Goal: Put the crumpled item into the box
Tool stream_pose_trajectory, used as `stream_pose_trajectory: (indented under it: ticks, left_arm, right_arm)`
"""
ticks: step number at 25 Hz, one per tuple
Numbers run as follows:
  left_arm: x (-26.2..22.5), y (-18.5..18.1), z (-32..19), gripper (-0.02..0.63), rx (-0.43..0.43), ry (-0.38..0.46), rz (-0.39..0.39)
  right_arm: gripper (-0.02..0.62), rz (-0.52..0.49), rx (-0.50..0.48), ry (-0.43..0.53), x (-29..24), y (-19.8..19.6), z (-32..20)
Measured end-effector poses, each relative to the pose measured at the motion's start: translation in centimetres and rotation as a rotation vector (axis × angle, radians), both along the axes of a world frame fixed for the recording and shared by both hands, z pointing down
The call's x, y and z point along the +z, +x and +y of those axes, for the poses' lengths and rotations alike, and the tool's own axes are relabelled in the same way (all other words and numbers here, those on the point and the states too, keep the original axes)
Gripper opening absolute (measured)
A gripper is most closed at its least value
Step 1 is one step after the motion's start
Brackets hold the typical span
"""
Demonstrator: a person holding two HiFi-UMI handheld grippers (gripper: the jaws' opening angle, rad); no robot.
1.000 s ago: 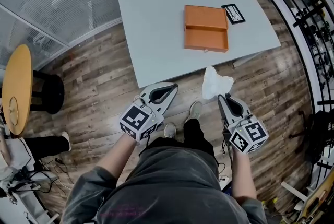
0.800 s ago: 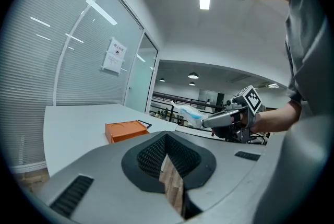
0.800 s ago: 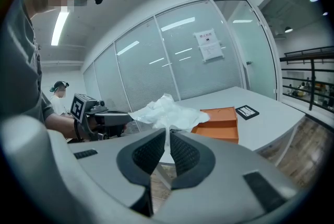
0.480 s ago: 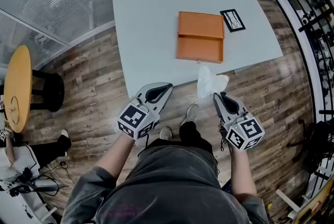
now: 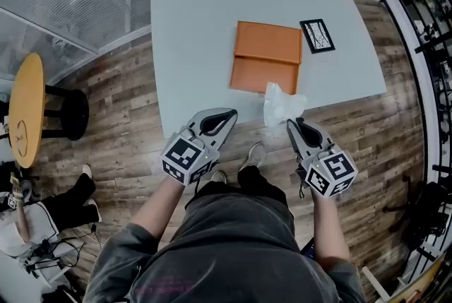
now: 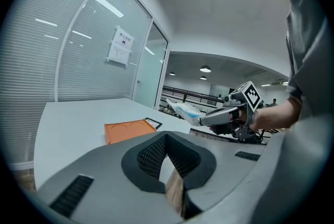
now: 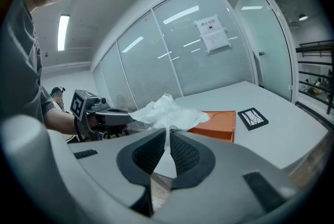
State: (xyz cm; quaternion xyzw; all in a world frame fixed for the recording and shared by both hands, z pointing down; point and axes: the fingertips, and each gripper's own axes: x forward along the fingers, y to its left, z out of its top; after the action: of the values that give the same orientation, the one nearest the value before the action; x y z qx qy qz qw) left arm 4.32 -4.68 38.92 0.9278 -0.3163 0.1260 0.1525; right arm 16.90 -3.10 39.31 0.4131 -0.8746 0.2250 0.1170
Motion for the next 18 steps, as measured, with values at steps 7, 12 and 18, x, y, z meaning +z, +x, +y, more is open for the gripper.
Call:
stream_pose_trajectory:
  ticks: [7,12,18]
  left_arm:
    - [0.0,2.3,-3.9,0.012,-0.022,0.002,-0.018]
    - [0.8,4.2,-4.5,0.012,-0.025,-0.006,-0.021]
    - [1.8,4.6,-6.6,0.012,-0.023,-0.023,-0.018]
  right_arm:
    - [0.029,-0.004,-0.055,-0.010,0.2,1.4,-4.5]
    - [0.029,-0.007,-0.081,-0.017,1.2,2.3,-5.2]
    - [0.029,-0.001,-0.090,-0.043,2.3,2.2,-7.4]
